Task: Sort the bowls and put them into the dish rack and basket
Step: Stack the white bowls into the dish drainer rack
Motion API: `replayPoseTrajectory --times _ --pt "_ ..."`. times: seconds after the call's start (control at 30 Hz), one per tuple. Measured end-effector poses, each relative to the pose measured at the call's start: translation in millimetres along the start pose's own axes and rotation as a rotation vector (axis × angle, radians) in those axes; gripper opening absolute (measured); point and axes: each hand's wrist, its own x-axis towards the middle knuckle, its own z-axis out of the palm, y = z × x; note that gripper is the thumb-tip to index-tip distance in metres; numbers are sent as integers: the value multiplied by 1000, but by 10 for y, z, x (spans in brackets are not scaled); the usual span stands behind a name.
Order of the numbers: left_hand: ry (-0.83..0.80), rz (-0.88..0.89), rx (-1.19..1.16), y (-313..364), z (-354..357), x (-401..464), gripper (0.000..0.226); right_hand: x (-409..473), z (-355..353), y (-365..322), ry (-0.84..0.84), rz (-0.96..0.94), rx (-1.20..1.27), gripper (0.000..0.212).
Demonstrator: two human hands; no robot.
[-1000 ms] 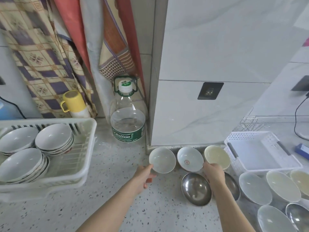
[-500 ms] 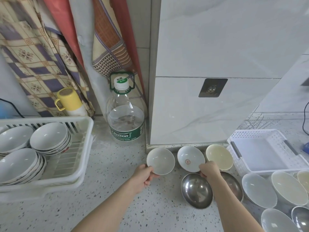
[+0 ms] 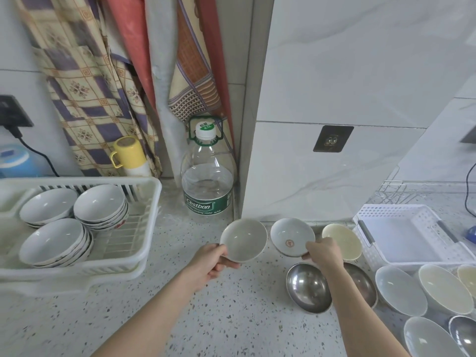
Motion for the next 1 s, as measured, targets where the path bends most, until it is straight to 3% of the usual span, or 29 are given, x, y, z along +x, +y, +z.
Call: replayPoseTrajectory --times 0.3,0.6,1.0 --pt "10 172 -105 256 -383 -480 27 -570 154 -264 -63 -97 40 24" --pt "59 273 -167 407 -1188 -1029 18 -1318 577 -736 -150 -177 108 12" --pt "342 393 -240 381 -2712 -1455 19 -2048 1679 -1616 -248 -361 163 25"
